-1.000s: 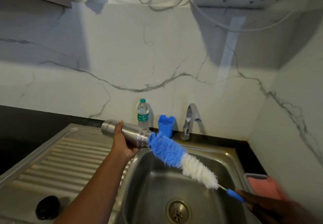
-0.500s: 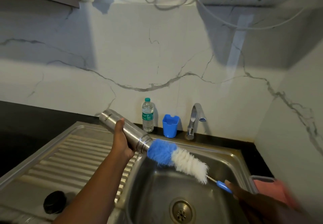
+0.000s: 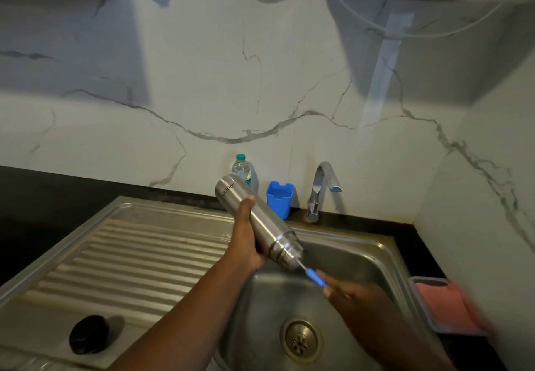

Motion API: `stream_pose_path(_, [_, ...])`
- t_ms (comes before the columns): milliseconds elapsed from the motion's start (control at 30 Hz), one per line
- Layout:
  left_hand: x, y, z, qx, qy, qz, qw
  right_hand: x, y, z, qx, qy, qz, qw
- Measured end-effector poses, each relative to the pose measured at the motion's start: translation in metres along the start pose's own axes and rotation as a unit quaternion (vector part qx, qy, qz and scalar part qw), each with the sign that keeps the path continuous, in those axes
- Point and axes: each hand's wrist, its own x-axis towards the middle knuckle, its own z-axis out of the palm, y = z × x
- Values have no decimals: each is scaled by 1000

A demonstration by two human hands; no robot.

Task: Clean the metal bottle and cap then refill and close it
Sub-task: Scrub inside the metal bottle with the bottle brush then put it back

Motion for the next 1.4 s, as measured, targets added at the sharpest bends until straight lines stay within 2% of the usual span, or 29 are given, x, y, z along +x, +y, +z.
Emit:
stream_pose_path(67, [-2,-9,4,-7,8,-14,1000,0,-21,7,-133,48,-36,989])
stream_pose_path(133, [2,-6,4,-4,23,-10,1000,-9,-28,13,-198,110,-59,972])
stream_pose_path(167, [5,-2,2,4,32,-4,999,-13,-28,11,-246,106,-77,960])
stream_pose_path(200, [7,4,0,10,44,4,999,-13,-23,11,-245,82,-56,964])
stream_pose_path(267, [14,19,-5,4,66,16,998,-14,-26,16,-174,85,-73,978])
stream_pose_path(300, [16,25,-8,1,73,15,997,-17,-27,19,-192,67,-61,977])
stream_pose_path(400, [12,27,-11,5,68,4,998,-19,-7,18,-181,125,-88,972])
stream_pose_path(467, [6,19,-8,6,58,7,998,-23,-14,17,-84,130,-21,988])
stream_pose_path(500, [2,13,-4,8,49,5,999,-21,-16,17,-28,106,21,994])
stream_pose_path(567, [-6,-2,8,19,20,-7,1000,-5,-14,16,19,82,17,996])
stream_pose_path(633, [-10,-7,19,30,-8,-5,1000,6,-19,13,118,87,34,989])
stream_pose_path(700, [-10,2,24,47,-16,17,999,6,-22,14,287,54,100,951])
stream_pose_path(767, [-7,17,21,48,-13,48,998,0,-21,10,480,-31,171,860])
stream_pose_path(833, [-2,31,11,14,-23,73,997,-10,-20,4,569,-130,201,787])
stream_pose_path(867, [-1,35,6,-1,-34,77,996,-15,-21,1,578,-162,195,776])
stream_pose_path(900, [0,37,1,-9,-44,75,996,-17,-22,0,560,-169,192,788])
stream_pose_path(933, [1,35,-1,-8,-48,69,996,-16,-21,0,513,-141,187,826])
stream_pose_path(967, [0,31,-1,-4,-40,65,997,-14,-21,2,428,-90,173,883])
stream_pose_path(1000, [0,23,0,3,-21,59,998,-10,-19,5,305,-20,142,941])
stream_pose_path(1033, [0,13,2,15,7,54,998,-7,-21,7,166,35,88,982])
stream_pose_path(1067, [-2,2,5,29,31,51,998,-5,-25,6,44,48,41,997])
stream_pose_path(1133, [-4,-16,8,34,58,48,997,0,-31,7,-96,24,14,995])
stream_pose_path(1233, [-2,-10,5,-7,74,32,997,0,-30,13,-201,13,-34,979])
stream_pose_path(1333, [5,17,-10,-27,108,51,992,1,-18,12,-169,-6,-45,984])
stream_pose_path(1400, [5,26,-17,-43,104,42,993,6,-13,11,-66,-10,-23,997])
